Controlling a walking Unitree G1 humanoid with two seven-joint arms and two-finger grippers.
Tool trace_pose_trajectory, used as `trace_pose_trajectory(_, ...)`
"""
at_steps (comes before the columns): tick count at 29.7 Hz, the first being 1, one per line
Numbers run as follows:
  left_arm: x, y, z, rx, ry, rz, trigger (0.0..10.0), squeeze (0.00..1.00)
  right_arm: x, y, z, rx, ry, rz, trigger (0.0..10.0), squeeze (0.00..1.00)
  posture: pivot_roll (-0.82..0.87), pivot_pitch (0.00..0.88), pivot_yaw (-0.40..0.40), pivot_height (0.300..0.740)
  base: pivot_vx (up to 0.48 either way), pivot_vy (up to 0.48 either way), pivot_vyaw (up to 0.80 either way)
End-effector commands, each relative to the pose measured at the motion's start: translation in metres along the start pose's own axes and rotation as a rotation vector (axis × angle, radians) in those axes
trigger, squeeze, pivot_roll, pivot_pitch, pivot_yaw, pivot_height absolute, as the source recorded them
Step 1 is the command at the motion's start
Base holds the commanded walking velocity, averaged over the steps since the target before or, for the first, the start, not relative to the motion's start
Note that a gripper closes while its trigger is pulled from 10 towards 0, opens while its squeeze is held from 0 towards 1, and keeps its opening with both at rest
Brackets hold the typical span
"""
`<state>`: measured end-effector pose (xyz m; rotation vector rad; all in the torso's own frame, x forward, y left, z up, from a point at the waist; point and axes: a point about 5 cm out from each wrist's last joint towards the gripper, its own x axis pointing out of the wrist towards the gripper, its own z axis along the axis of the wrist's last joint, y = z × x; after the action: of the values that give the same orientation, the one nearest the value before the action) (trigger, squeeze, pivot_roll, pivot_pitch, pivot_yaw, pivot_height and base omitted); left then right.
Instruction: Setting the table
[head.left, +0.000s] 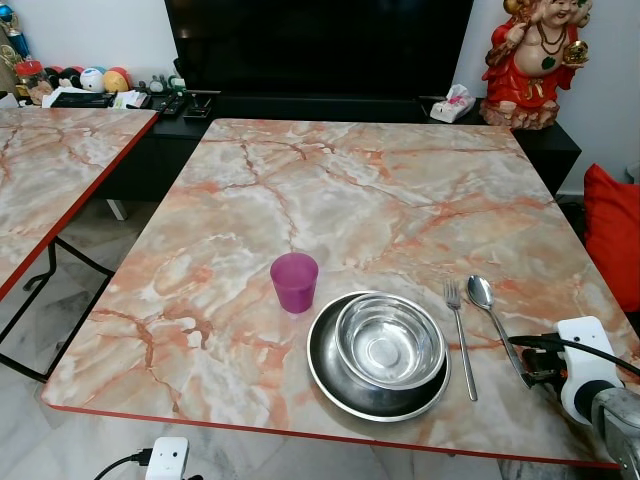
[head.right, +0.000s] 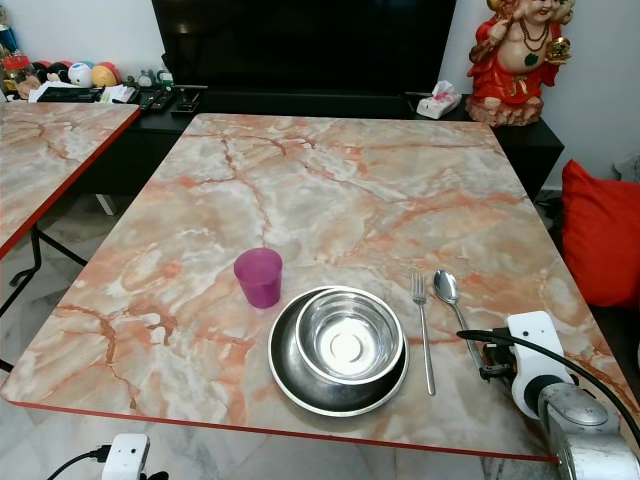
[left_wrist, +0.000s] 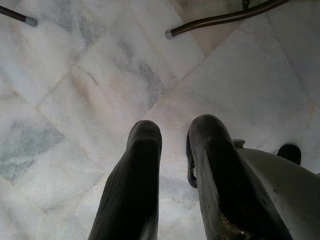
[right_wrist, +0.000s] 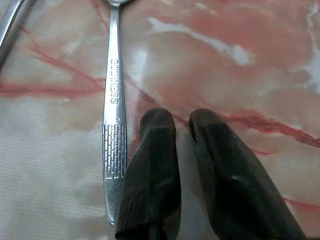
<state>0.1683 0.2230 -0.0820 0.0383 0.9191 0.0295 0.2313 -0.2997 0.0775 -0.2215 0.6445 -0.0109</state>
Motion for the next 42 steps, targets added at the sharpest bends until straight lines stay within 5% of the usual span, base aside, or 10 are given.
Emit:
trace_pose_trajectory(1,-0.001,0.004,-0.002,0.009,0.011,0.006,10.0,0.00,-0.001,0.004,-0.007,-0.012,0.038,0.025,10.0,0.00,0.02,0.000,0.019,0.740,0.000,0.000,0.00)
trace_pose_trajectory(42,0.000,0.001,0.000,0.001,0.004,0.010,10.0,0.00,-0.009,0.007,0.015,-0.083,0.007,0.033,10.0,0.00,0.01,0.000,0.013,0.740,0.000,0.000,0.00)
